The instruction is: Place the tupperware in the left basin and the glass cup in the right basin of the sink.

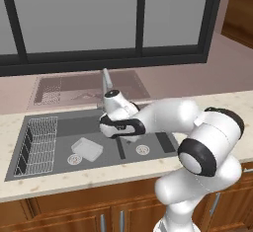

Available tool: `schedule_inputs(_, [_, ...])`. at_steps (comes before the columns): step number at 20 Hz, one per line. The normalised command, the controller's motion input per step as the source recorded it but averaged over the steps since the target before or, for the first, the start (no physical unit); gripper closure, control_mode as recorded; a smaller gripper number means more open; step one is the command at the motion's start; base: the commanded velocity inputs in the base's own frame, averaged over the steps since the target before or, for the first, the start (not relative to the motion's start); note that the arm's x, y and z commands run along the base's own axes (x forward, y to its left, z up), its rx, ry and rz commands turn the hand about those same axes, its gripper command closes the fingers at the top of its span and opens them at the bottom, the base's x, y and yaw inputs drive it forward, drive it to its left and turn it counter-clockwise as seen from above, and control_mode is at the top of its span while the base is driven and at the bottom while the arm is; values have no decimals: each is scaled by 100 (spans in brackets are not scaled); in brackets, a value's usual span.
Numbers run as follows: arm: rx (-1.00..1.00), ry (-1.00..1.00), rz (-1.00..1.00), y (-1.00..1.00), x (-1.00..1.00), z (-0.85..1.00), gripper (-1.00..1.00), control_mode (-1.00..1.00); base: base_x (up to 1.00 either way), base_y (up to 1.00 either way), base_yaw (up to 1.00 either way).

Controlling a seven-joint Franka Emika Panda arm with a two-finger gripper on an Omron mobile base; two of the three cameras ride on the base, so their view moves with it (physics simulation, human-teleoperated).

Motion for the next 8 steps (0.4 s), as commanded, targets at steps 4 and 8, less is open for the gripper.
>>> schedule_inputs(4, [0,0,0,-29,-31,62,-100,-100,0,0,0])
schedule_inputs(8, [1,0,0,-33,-34,64,-100,-100,0,0,0])
